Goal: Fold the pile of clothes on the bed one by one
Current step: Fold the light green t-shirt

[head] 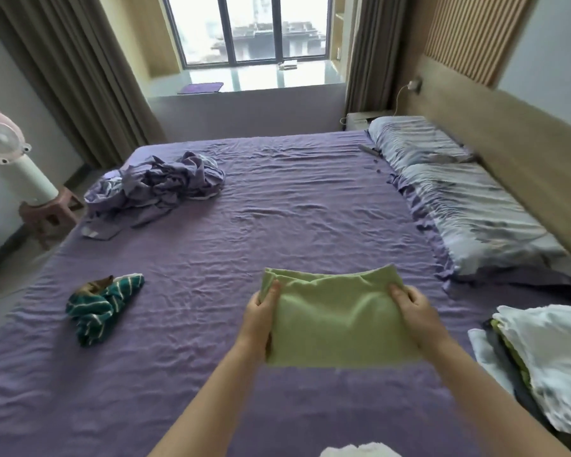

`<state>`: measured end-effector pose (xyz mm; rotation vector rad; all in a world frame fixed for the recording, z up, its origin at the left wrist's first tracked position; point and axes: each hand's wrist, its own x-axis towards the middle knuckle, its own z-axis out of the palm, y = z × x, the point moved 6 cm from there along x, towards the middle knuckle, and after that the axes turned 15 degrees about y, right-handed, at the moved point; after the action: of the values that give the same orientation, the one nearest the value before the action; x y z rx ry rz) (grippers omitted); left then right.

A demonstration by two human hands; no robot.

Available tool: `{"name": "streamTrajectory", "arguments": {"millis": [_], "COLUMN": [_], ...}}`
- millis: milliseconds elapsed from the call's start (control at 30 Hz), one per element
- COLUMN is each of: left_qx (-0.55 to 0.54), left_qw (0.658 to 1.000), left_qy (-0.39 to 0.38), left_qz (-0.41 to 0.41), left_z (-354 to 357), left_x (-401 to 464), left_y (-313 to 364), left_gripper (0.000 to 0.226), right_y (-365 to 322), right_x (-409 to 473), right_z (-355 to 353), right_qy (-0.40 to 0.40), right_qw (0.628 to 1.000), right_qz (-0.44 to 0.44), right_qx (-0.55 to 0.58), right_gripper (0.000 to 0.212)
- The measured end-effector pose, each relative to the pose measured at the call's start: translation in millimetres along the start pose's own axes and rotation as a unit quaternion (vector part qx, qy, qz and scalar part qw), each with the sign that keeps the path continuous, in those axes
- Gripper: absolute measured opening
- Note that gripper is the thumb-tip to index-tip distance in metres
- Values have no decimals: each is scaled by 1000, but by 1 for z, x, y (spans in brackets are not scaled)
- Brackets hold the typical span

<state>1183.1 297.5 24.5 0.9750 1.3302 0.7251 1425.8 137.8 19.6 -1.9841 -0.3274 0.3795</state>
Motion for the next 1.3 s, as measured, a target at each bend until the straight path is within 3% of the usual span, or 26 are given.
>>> {"name": "streamTrajectory", "arguments": {"millis": [200,467,633,733,1000,1300], "left_qx": [55,97,146,149,154,123], "left_qw": [995,985,978,980,981,957], "left_qy": [-50,-92,-122,-120,-100,-82], "left_qz": [71,111,90,56,-70,-251], "left_z": [51,151,242,301,432,473], "left_x": [-63,-141,-166,-174,-188,-206], "left_y": [8,-16,-50,-77,-154,-217], "left_gripper": [13,16,17,14,22,19], "right_y": [0,36,82,109,180,182], "right_x": [-16,-1,51,95,196,300], "right_z": [-99,-229,-303,-342,-414,-377], "right_qy": [67,126,137,137,125,-41], "right_qw": [998,991,989,989,979,955], "right_qz": [-17,-24,4,20,54,-82], "right_qx": [-3,-38,-49,-53,-149,-283], "right_gripper": [21,31,29,19,32,31]}}
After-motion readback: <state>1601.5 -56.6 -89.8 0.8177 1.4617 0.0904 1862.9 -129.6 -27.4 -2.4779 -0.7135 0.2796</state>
